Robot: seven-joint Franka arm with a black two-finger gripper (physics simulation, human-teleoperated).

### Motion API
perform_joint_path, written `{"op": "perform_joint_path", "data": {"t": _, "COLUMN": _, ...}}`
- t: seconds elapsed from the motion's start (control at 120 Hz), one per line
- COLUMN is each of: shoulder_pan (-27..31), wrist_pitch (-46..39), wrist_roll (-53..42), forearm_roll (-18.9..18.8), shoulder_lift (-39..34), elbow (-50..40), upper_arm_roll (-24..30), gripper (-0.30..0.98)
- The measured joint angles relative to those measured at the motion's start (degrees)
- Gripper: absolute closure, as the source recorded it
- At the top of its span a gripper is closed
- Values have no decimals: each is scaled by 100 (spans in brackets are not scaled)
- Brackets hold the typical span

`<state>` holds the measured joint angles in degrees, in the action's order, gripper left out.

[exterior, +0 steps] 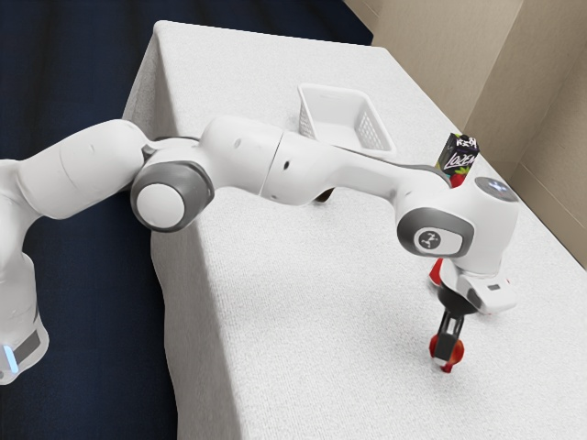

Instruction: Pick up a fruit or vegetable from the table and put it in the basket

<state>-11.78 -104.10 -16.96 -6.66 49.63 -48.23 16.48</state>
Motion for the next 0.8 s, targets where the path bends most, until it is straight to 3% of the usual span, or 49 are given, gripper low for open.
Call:
{"op": "perform_joint_path", "data": {"t": 0.133, "shoulder_pan": -7, "wrist_pitch": -32, "wrist_roll": -1, "forearm_roll": -28, "shoulder_lift": -116, "elbow": 3, "upper_arm_roll": 22, "gripper": 36}}
{"op": "perform_joint_path", "data": {"t": 0.433, "shoulder_pan": 95, "wrist_pitch": 760, "wrist_roll": -139, "forearm_roll": -141, "shoulder_lift": -1299, "elbow": 265, "upper_arm_roll": -12, "gripper": 40}}
{"op": "perform_joint_path", "data": {"t": 0.517, "shoulder_pan": 165, "wrist_pitch": 1193, "wrist_roll": -196, "forearm_roll": -212, "shoulder_lift": -1886, "elbow": 267, "upper_arm_roll": -466, "gripper": 40}}
{"op": "perform_joint_path", "data": {"t": 0.675, "shoulder_pan": 1681, "wrist_pitch": 2116, "wrist_roll": -326, "forearm_roll": -263, "shoulder_lift": -2746, "elbow": 144, "upper_arm_roll": -821, "gripper": 40}}
{"op": "perform_joint_path", "data": {"t": 0.8, "shoulder_pan": 2551, "wrist_pitch": 2420, "wrist_roll": -499, "forearm_roll": -237, "shoulder_lift": -2592, "elbow": 123, "upper_arm_roll": -1063, "gripper": 39}}
